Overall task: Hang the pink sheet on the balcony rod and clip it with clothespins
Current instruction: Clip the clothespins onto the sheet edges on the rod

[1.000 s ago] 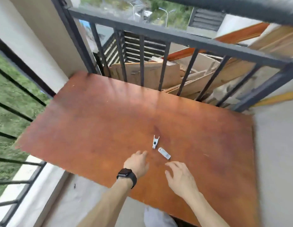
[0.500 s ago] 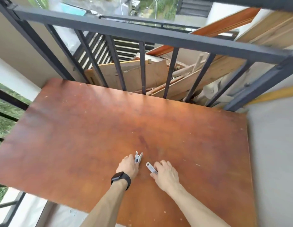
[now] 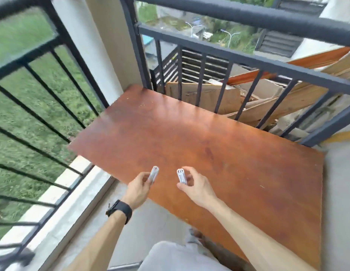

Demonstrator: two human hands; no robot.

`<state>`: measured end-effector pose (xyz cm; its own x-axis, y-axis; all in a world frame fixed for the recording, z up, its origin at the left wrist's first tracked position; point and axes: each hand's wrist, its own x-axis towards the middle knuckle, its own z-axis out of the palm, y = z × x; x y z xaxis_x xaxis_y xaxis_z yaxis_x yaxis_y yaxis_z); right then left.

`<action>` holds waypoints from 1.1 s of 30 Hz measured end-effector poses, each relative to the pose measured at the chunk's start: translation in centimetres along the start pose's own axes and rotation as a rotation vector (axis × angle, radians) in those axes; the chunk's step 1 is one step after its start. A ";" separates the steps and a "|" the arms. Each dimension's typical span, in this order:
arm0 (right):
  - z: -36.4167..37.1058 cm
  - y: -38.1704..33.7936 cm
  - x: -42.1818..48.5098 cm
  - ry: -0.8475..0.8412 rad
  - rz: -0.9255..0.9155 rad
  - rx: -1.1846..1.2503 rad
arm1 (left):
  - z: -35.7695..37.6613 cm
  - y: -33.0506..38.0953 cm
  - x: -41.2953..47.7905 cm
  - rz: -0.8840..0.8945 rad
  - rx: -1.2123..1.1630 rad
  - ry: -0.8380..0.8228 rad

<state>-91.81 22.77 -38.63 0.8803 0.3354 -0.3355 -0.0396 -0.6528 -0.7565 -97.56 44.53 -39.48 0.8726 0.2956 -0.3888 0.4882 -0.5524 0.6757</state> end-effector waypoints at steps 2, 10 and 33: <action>2.8 -3.1 -2.3 -0.043 -0.107 -0.008 | -3.2 -3.4 -4.3 -0.033 -0.033 0.098; 18.8 -15.0 -11.6 -0.548 -0.471 -0.062 | -11.9 -19.1 -26.4 -0.302 -0.212 0.518; 46.3 -29.2 -55.0 -1.532 -1.782 -0.183 | -1.7 -23.3 -77.2 -0.964 -0.929 2.115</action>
<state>-160.92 54.78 -24.09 -0.8606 0.4388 0.2586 0.1751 0.7316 -0.6588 -176.30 35.95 -24.12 -0.8684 0.4667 -0.1675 -0.0444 0.2631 0.9637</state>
